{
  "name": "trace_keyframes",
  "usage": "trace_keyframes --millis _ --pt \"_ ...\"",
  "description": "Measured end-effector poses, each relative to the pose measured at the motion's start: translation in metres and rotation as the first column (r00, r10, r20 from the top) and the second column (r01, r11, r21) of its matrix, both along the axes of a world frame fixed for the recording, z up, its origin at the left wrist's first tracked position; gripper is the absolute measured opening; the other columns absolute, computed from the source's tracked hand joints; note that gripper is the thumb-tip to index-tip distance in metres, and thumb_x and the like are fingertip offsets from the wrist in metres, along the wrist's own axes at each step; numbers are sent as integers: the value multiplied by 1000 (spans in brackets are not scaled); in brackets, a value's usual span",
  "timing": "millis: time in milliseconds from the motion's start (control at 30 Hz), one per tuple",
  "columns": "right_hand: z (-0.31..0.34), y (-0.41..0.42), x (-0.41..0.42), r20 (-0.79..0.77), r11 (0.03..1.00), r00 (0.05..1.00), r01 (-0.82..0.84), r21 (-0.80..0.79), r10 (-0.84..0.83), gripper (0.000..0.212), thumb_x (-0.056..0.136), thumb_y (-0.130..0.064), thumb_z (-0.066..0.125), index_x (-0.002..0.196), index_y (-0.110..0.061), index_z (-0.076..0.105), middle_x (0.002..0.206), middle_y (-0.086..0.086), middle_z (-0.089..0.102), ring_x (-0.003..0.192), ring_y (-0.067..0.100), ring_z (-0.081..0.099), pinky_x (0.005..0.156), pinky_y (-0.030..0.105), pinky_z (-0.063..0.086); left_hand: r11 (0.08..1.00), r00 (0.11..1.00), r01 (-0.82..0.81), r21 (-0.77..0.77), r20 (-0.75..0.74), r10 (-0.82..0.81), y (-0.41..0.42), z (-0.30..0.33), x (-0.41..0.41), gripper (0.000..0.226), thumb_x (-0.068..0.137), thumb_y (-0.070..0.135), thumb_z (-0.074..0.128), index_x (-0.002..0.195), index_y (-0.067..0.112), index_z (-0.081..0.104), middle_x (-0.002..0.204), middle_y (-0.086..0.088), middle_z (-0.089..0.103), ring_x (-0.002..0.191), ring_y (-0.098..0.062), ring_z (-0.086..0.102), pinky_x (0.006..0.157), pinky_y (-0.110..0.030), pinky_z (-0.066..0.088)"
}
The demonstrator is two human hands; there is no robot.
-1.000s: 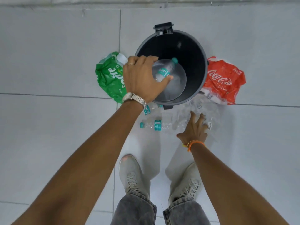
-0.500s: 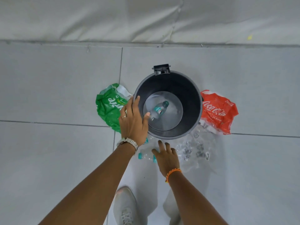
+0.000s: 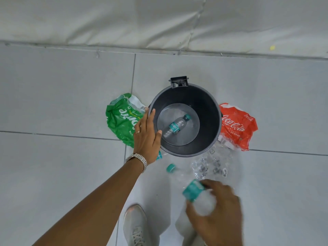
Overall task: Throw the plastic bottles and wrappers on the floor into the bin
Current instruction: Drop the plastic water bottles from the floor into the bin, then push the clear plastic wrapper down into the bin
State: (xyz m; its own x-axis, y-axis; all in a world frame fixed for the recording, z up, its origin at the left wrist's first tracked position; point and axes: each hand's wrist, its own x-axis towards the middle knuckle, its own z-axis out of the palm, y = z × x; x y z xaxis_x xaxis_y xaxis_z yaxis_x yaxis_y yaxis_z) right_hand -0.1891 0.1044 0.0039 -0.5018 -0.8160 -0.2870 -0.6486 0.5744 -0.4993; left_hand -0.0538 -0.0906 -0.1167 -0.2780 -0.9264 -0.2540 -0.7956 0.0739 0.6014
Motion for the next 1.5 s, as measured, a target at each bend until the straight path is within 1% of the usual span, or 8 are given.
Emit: trace_keyframes --millis 400,633,767,1033,1300,1367,1433,1500 --pt "-65 -69 -46 125 822 859 512 -249 -497 34 77 -54 69 100 -30 63 102 -7 68 100 21 60 88 47 53 1000 1000 6 0 -27 -6 0 0 2 80 89 9 54 158 23 14 167 -1 10 148 -24 14 120 -41 13" --pt "-202 -33 -58 58 779 980 115 616 -191 139 52 -62 88 156 -43 -2 165 12 -19 150 50 10 110 67 30 998 996 -30 -46 -89 26 3 -8 0 76 90 15 47 158 26 14 166 -2 13 149 -26 13 119 -38 9" --pt "-239 -34 -55 -134 762 988 31 647 74 117 71 -67 72 158 -34 0 162 24 9 145 48 30 111 58 37 996 992 -41 -80 -123 31 3 -14 1 78 87 11 48 157 24 16 165 -2 16 149 -25 15 120 -35 7" --pt "-114 -21 -97 255 926 891 366 91 -377 55 84 1 52 131 -28 53 98 10 73 70 10 73 66 35 63 997 995 -31 -75 -93 24 3 -6 -1 77 90 11 51 158 20 17 166 -4 16 147 -22 14 121 -42 12" --pt "5 -116 -62 504 864 863 281 -418 -37 30 81 22 53 71 -2 69 78 7 72 79 23 66 73 46 53 998 999 30 -57 24 -28 0 3 0 80 90 12 57 158 16 15 165 -8 18 148 -26 18 123 -40 11" --pt "-26 -158 -43 190 949 982 76 -307 -17 21 87 -1 50 98 -1 68 108 19 67 103 36 62 96 45 47 996 998 55 -67 33 -52 -1 2 2 82 88 13 57 158 15 14 165 -8 16 149 -24 17 124 -39 10" --pt "-66 -193 -24 -125 946 960 -216 240 251 40 92 -18 51 128 -1 56 142 27 45 130 45 42 112 47 30 995 997 69 -76 23 -68 -2 1 3 84 86 14 55 158 14 13 165 -7 15 150 -23 16 124 -41 11" --pt "-97 -213 -9 72 701 906 -372 608 418 63 94 -27 48 150 -4 35 164 24 13 146 49 22 117 55 24 994 998 67 -81 2 -68 -2 -1 4 84 84 14 54 158 15 13 165 -6 16 150 -23 17 124 -43 11"
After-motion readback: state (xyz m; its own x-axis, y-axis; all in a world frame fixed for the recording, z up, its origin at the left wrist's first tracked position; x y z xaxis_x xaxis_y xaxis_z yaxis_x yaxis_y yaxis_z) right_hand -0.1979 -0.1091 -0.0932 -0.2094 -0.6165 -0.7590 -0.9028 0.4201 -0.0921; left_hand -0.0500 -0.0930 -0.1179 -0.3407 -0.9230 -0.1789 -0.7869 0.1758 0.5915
